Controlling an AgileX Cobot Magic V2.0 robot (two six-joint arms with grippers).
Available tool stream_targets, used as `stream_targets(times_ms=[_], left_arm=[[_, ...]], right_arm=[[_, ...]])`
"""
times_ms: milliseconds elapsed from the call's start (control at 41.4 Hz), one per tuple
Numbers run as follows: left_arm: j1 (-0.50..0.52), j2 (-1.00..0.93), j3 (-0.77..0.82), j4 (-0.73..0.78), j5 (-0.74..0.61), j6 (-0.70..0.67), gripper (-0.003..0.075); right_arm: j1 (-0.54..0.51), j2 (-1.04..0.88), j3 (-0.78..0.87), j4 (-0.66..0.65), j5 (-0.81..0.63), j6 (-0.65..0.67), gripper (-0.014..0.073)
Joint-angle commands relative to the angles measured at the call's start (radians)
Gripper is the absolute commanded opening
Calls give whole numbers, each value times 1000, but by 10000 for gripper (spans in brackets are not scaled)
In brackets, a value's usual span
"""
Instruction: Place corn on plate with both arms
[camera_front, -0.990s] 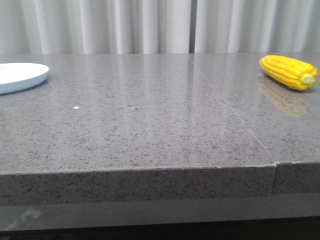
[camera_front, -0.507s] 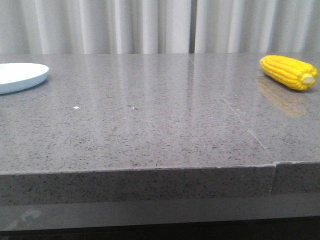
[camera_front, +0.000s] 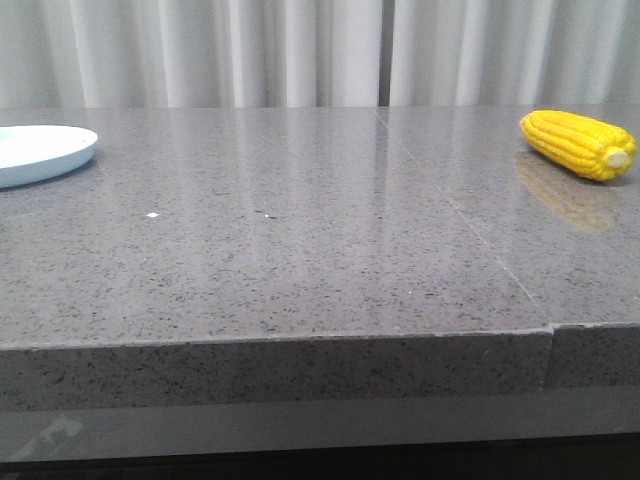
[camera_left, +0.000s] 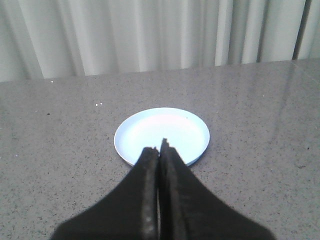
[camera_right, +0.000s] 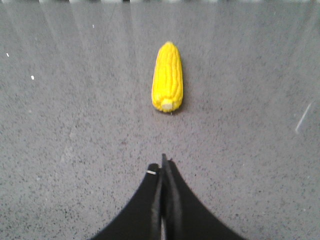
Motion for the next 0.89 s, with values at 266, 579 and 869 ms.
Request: stream_targets(times_ms=[266,579,869], left_arm=[[1,96,-3,-5,-76,-9,-19],[1,146,-3,-5,-71,-9,477],[1,278,-48,0,34,-9,587]], right_arm=[[2,118,-31,-12,-59,-8,-61],[2,179,-31,-19,-43,-17,533],[2,202,-31,-19,-47,-17,602]])
